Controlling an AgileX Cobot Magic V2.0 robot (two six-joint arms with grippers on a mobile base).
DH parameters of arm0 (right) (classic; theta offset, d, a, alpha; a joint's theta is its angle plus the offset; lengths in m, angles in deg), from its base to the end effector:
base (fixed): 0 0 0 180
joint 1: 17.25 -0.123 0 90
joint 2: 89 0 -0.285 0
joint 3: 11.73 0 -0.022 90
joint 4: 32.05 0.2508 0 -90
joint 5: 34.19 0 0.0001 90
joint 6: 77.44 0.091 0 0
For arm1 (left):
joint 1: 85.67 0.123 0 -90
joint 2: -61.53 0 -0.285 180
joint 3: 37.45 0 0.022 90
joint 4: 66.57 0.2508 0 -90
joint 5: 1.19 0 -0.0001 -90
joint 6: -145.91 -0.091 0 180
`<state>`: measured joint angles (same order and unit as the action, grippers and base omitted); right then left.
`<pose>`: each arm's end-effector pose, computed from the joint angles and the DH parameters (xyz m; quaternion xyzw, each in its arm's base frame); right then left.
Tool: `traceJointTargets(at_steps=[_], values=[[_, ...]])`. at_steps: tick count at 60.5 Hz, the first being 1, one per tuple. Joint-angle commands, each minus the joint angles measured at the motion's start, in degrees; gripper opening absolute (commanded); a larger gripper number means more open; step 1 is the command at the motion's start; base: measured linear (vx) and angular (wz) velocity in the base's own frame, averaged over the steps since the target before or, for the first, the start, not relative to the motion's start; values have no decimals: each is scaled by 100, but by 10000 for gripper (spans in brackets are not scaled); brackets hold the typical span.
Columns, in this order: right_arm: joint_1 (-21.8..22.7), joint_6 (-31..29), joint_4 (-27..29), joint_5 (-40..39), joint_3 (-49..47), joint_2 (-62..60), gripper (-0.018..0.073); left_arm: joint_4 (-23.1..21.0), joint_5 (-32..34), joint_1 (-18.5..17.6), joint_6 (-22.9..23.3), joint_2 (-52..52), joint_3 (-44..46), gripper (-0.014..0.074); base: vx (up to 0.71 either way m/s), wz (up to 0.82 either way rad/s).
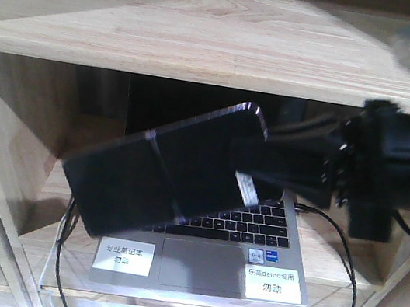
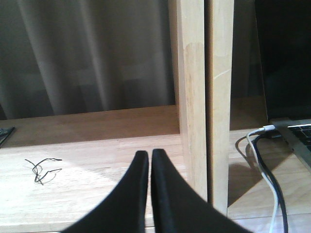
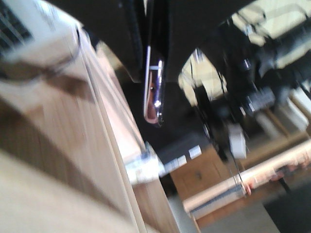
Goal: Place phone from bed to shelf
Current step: 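Raise the right gripper with the phone above the upper shelf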
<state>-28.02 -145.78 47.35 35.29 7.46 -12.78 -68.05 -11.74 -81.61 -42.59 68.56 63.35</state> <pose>0.1946 0.1223 0.3794 -0.3752 0.6793 0.4969 0.3884 0.0562 0.0036 0.1855 0.0210 0.7474 0.0625 0.6611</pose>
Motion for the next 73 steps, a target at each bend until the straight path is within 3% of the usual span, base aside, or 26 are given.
traceJointTargets(at_steps=[1,17,34,47,73], values=[[-6,-98,952,157,-177,-305,-2,-52,412,-10,33,-78,127,1,0,0],[-6,-49,1108,-502,-1046,-492,-2,-52,412,-10,33,-78,127,1,0,0],[-6,-129,999,-1759,-2289,-292,-2,-52,412,-10,33,-78,127,1,0,0],[-12,-106,980,-1767,-3082,477,-2,-52,412,-10,33,-78,127,1,0,0],[-972,-111,738,-2384,-4775,2346,-2,-52,412,-10,33,-78,127,1,0,0]])
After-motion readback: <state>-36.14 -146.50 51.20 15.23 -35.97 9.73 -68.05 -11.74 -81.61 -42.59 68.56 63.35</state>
